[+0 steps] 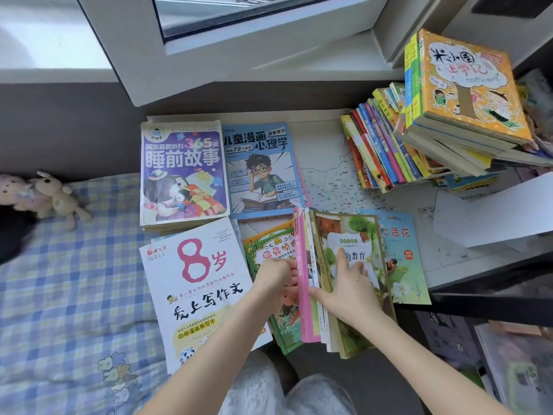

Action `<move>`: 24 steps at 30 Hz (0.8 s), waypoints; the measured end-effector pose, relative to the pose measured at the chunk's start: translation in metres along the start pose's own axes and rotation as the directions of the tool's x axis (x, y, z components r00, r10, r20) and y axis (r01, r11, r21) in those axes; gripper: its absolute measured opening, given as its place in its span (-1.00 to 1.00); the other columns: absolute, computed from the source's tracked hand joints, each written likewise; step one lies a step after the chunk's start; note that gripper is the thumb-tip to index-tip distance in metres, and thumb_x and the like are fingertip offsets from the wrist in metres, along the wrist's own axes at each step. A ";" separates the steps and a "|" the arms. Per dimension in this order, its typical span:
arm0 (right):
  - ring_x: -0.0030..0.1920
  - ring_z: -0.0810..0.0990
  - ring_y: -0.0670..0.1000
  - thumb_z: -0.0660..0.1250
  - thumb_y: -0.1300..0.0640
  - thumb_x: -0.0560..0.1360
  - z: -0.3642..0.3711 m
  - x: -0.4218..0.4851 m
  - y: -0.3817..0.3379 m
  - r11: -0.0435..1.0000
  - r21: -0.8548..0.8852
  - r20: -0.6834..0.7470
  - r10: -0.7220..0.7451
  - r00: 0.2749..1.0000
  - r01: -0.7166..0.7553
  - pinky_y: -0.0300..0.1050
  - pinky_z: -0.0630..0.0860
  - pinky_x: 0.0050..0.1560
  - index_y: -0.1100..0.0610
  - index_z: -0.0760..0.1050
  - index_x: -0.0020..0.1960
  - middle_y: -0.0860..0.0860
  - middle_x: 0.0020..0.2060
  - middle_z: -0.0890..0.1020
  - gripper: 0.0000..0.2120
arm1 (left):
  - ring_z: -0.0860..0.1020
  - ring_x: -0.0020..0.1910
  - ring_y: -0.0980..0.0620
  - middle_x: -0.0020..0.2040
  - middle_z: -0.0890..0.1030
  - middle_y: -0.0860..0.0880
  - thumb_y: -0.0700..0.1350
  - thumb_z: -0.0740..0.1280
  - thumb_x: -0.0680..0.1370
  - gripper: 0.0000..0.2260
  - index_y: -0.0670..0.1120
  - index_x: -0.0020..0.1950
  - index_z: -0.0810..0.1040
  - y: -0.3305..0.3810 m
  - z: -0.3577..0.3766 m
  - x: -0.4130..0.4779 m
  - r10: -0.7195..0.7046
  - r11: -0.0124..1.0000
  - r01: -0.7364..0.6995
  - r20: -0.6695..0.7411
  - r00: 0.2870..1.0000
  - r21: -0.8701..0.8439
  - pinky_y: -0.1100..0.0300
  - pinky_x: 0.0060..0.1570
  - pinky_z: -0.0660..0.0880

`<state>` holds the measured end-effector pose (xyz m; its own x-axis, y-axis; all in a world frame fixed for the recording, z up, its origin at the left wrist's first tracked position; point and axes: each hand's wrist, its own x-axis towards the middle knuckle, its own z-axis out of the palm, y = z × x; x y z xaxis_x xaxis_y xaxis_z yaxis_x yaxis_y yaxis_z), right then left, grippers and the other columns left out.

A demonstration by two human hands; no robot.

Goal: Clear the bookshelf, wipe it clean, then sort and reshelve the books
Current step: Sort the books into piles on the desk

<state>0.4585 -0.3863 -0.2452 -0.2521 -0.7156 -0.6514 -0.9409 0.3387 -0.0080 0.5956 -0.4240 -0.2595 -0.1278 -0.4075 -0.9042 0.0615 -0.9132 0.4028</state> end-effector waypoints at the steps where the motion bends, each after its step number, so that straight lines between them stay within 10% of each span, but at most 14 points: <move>1: 0.48 0.11 0.34 0.25 -0.37 0.44 0.000 0.000 0.001 1.000 0.005 -0.002 0.000 1.000 0.000 0.13 0.27 0.43 0.08 -0.29 0.55 0.38 0.48 0.04 0.02 | 0.53 -0.34 0.01 -0.26 0.52 -0.12 -0.48 0.06 0.55 -0.70 -0.22 -0.18 0.49 0.000 -0.001 0.000 -0.002 1.000 0.003 0.006 1.000 -0.006 0.19 -0.36 0.58; 7: 0.13 0.54 0.24 0.30 -0.23 0.45 -0.005 0.002 -0.012 0.997 -0.072 -0.045 0.009 0.999 -0.012 -0.08 0.56 -0.04 0.16 -0.22 0.51 0.40 0.27 0.33 -0.05 | 0.59 -0.08 -0.06 0.03 0.58 -0.19 -0.35 0.25 0.51 -0.79 -0.29 0.13 0.51 -0.004 0.005 0.000 0.050 0.998 -0.051 0.054 0.997 0.020 0.10 -0.09 0.61; 10: -0.24 0.56 0.00 0.35 -0.05 0.48 -0.020 -0.002 -0.010 0.999 -0.034 -0.091 -0.034 0.995 0.031 -0.26 0.33 -0.48 0.15 -0.16 0.52 0.16 -0.02 0.55 -0.13 | 0.53 -0.06 -0.01 0.06 0.51 -0.13 -0.18 0.27 0.59 -0.73 -0.22 0.26 0.37 -0.006 0.011 0.001 0.057 0.994 -0.066 0.103 0.993 0.084 0.12 -0.13 0.55; 14: -0.28 0.53 0.02 0.43 0.10 0.41 -0.051 -0.010 0.018 0.970 0.241 -0.163 0.022 0.986 0.018 -0.15 0.40 -0.37 0.05 -0.07 0.52 0.06 -0.16 0.59 -0.12 | 0.55 -0.22 0.04 -0.08 0.54 -0.06 -0.11 0.29 0.59 -0.78 -0.15 0.20 0.40 -0.009 0.011 0.004 0.118 0.977 -0.126 0.056 0.991 0.173 0.27 -0.47 0.45; 19: -0.19 0.60 0.04 0.46 0.15 0.35 -0.071 -0.009 0.041 0.924 0.383 -0.098 0.041 0.994 0.000 -0.09 0.53 -0.25 -0.03 -0.02 0.51 0.01 -0.06 0.58 -0.09 | 0.63 -0.05 -0.08 0.00 0.62 -0.10 -0.20 0.37 0.52 -0.86 -0.05 0.00 0.45 -0.008 0.022 -0.002 0.226 0.939 -0.224 0.025 0.974 0.260 -0.05 -0.02 0.61; 24: -0.21 0.61 0.02 0.42 0.20 0.35 -0.079 -0.009 0.050 0.899 0.438 -0.069 0.023 0.997 0.009 -0.14 0.52 -0.31 -0.04 0.01 0.52 0.03 0.02 0.56 -0.12 | 0.54 -0.27 -0.02 -0.24 0.56 -0.07 -0.30 0.38 0.49 -0.88 -0.12 -0.16 0.48 0.009 0.022 -0.029 0.311 0.918 -0.316 0.058 0.948 0.240 0.09 -0.21 0.55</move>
<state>0.3952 -0.4114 -0.1797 -0.2886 -0.7479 -0.5978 -0.7493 0.5651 -0.3453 0.5782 -0.4207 -0.2266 -0.1596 -0.6711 -0.7240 -0.1408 -0.7104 0.6896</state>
